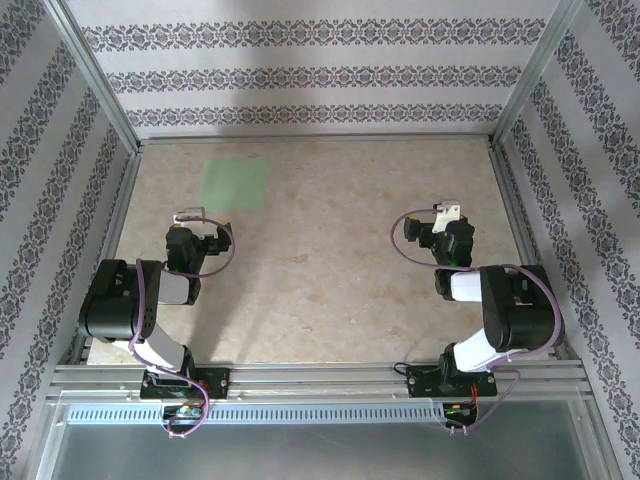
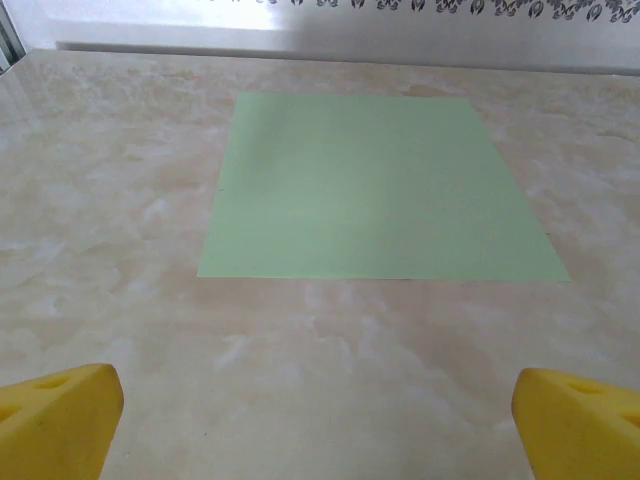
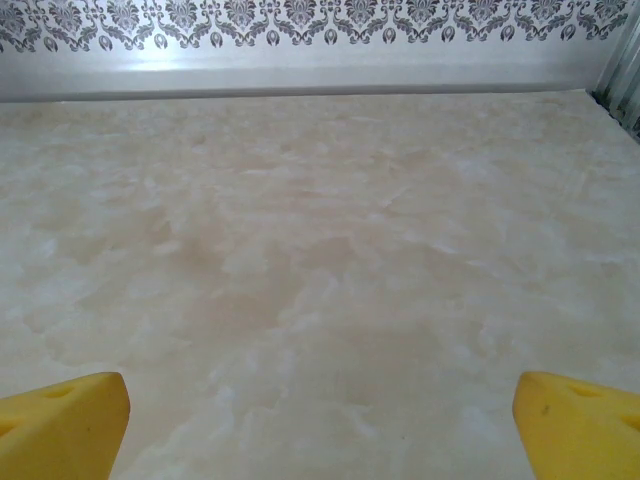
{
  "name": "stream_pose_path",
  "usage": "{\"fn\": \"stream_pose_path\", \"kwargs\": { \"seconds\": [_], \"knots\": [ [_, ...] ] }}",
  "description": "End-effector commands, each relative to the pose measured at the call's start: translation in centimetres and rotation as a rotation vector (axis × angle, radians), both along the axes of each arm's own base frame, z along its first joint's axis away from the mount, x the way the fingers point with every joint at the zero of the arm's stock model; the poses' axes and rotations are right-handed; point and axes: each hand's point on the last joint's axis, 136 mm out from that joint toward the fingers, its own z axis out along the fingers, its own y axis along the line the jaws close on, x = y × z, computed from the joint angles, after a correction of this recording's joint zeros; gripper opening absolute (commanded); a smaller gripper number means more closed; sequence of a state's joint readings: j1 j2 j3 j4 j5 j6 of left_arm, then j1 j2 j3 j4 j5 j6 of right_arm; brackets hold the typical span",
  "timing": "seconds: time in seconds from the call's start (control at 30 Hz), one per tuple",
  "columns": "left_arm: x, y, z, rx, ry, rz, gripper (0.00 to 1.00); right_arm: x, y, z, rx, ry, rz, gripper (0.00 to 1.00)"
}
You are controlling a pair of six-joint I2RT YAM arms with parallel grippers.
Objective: Fold a paper plane with a square sheet of paper (fold left side to right side)
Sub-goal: Move the square sheet of paper to the center of the table.
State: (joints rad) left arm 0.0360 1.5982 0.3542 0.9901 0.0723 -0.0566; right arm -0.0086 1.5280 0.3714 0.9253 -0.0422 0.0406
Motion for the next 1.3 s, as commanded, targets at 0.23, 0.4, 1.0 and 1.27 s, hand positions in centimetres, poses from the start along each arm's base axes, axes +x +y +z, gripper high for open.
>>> {"fn": "stream_pose_path", "kwargs": {
  "seconds": [0.23, 0.4, 1.0, 1.27],
  "knots": [
    [0.3, 0.4, 0.6, 0.014, -0.02, -0.003, 1.0, 0.3, 0.3, 0.7, -0.006, -0.031, 0.008, 0.98],
    [0.3, 0.4, 0.7, 0.014, -0.021, -0.003, 1.0, 0.3, 0.3, 0.7, -0.006, -0.031, 0.008, 0.98],
    [0.3, 0.4, 0.6, 0.014, -0.02, -0.003, 1.0, 0.3, 0.0, 0.8, 0.0, -0.033, -0.007, 0.98],
    [0.3, 0.4, 0.7, 0.014, -0.02, -0.001, 1.0, -1.6, -0.5, 4.1, -0.003, -0.092, -0.038, 0.98]
  ]
}}
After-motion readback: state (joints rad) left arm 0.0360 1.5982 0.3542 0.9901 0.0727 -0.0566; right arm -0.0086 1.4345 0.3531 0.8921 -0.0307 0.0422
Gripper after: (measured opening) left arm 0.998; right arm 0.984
